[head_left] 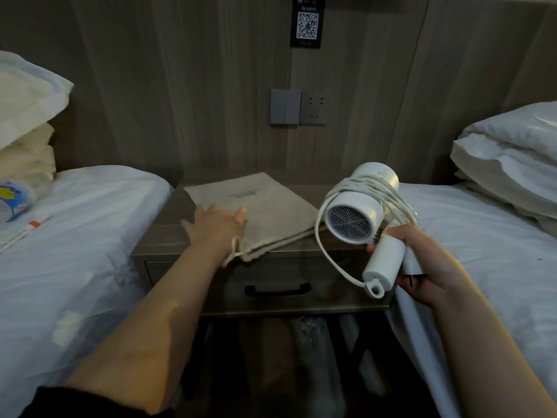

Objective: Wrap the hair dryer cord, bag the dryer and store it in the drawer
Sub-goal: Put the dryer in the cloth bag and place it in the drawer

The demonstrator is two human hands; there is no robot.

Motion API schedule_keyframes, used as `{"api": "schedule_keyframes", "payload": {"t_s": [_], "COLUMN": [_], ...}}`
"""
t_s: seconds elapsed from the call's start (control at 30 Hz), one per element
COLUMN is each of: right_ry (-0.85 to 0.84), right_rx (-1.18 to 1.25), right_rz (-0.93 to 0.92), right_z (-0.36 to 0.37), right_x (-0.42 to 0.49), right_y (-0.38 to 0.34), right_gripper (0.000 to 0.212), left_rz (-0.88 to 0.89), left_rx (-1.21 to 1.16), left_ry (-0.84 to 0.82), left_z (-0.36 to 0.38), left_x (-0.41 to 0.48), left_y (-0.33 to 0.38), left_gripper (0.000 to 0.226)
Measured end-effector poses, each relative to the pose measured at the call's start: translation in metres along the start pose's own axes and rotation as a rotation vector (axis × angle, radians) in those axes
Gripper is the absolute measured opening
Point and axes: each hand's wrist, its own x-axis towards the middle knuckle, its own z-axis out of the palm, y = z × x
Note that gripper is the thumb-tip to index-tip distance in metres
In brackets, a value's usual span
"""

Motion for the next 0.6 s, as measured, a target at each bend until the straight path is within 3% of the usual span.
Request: {"api": "schedule_keyframes", "payload": {"t_s": [0.13,0.23,0.4,0.6], "right_ry": [-0.023,-0.063,-0.112,-0.21], "right_rx": [-0.021,-0.016,-0.058,-0.223], "right_rz": [0.012,0.04,0.114,0.144], "right_z": [0.003,0.004,0.004,0.007], "right_x": [0.002,0.003,0.005,0.007], "right_y": [0.0,0.004,0.014,0.024], "right_gripper": [0.01,0.012,0.014,0.025], "left_rz": [0.246,0.298,0.268,0.135], "left_rx": [-0.236,-0.127,-0.248,-0.6], "left_ry": [0.072,0.068,0.062,-0.048], "left_z": [0.004,0.01,0.008,-0.008], "left_x": [-0.035,-0.053,-0.046,-0.046], "left_y": [0.018,0.024,0.002,0.0], "left_gripper": [0.053,0.046,0.022,0.029]}}
